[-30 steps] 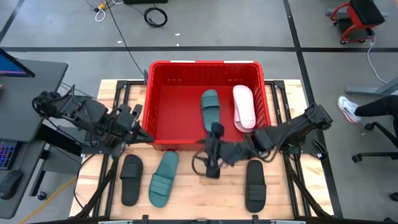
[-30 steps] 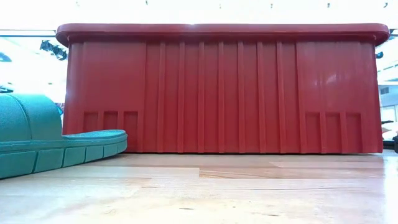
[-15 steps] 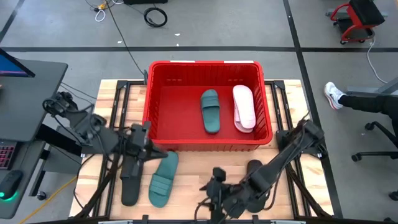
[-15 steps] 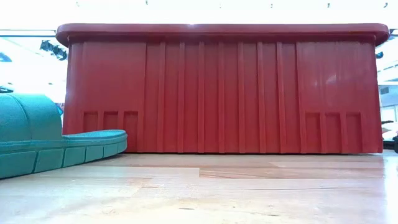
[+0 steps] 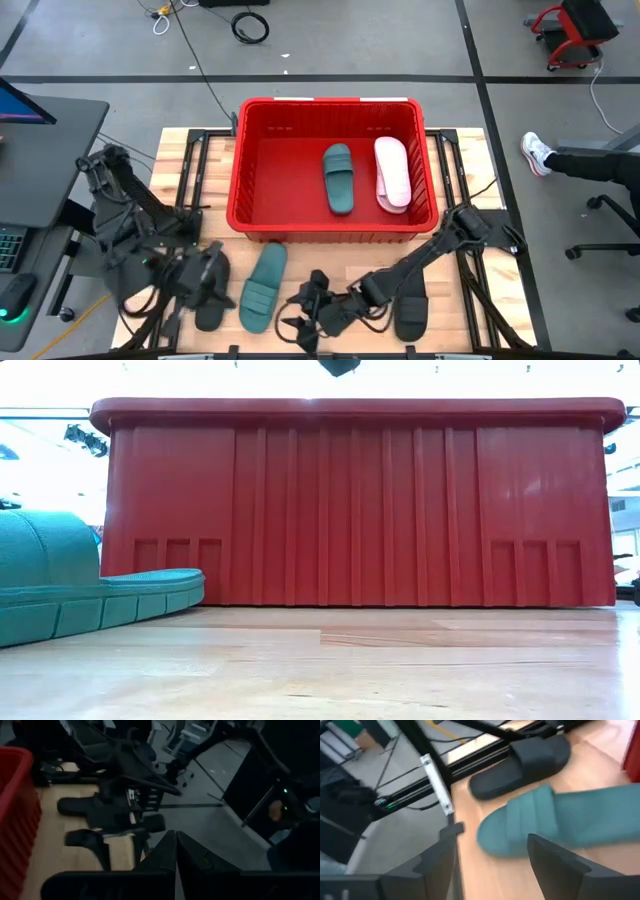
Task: Pick and place slides into bin
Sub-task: Stack the blue slipper on top of the other blue slipper in the red bin
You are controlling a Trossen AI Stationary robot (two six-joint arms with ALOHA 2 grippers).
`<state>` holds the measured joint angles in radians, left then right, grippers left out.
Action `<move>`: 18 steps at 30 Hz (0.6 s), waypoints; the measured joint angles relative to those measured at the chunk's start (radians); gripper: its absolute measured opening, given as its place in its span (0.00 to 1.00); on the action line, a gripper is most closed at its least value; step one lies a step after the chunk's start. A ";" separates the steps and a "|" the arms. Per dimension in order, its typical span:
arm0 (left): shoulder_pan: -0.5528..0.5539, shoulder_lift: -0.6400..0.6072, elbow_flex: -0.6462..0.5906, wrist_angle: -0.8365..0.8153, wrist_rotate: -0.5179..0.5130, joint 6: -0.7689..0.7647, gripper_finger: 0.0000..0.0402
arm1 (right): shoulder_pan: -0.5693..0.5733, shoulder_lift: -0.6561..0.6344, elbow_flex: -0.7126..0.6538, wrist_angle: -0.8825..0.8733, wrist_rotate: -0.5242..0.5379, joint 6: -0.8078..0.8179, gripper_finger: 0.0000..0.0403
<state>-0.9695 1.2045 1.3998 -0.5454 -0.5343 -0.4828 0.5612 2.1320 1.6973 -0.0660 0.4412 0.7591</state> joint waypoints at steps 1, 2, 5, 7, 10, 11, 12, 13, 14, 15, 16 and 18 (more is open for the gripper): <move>-0.026 0.000 0.000 -0.016 -0.027 -0.008 0.04 | -0.005 0.010 0.019 -0.002 -0.005 -0.003 0.62; -0.051 0.000 0.000 -0.029 -0.052 -0.014 0.03 | -0.006 0.021 0.044 -0.009 -0.006 -0.016 0.62; -0.113 0.000 0.000 -0.056 -0.121 -0.031 0.02 | 0.001 0.068 0.165 -0.053 -0.021 -0.065 0.61; -0.140 0.000 0.000 -0.071 -0.149 -0.033 0.01 | 0.010 0.113 0.270 -0.117 -0.029 -0.083 0.61; -0.164 0.000 0.000 -0.080 -0.183 -0.033 0.02 | 0.023 0.187 0.415 -0.222 -0.032 -0.098 0.61; -0.169 0.000 0.000 -0.080 -0.189 -0.033 0.03 | 0.025 0.211 0.453 -0.235 -0.034 -0.098 0.61; -0.171 0.000 0.000 -0.081 -0.193 -0.032 0.04 | 0.026 0.230 0.483 -0.256 -0.037 -0.096 0.61; -0.173 0.000 0.000 -0.082 -0.197 -0.031 0.05 | 0.026 0.247 0.505 -0.276 -0.036 -0.083 0.61; -0.174 0.000 0.000 -0.082 -0.198 -0.031 0.06 | 0.026 0.261 0.518 -0.280 -0.028 -0.059 0.61; -0.174 0.000 0.000 -0.082 -0.199 -0.031 0.07 | 0.022 0.273 0.522 -0.289 -0.012 -0.031 0.61; -0.174 0.000 0.000 -0.083 -0.198 -0.031 0.07 | 0.017 0.283 0.522 -0.304 0.008 -0.003 0.61; -0.174 0.000 0.000 -0.083 -0.198 -0.031 0.07 | 0.000 0.306 0.521 -0.327 0.044 0.053 0.61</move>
<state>-1.1435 1.2041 1.3998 -0.6281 -0.7326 -0.5137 0.5612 2.4381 2.2185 -0.3930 0.4853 0.8118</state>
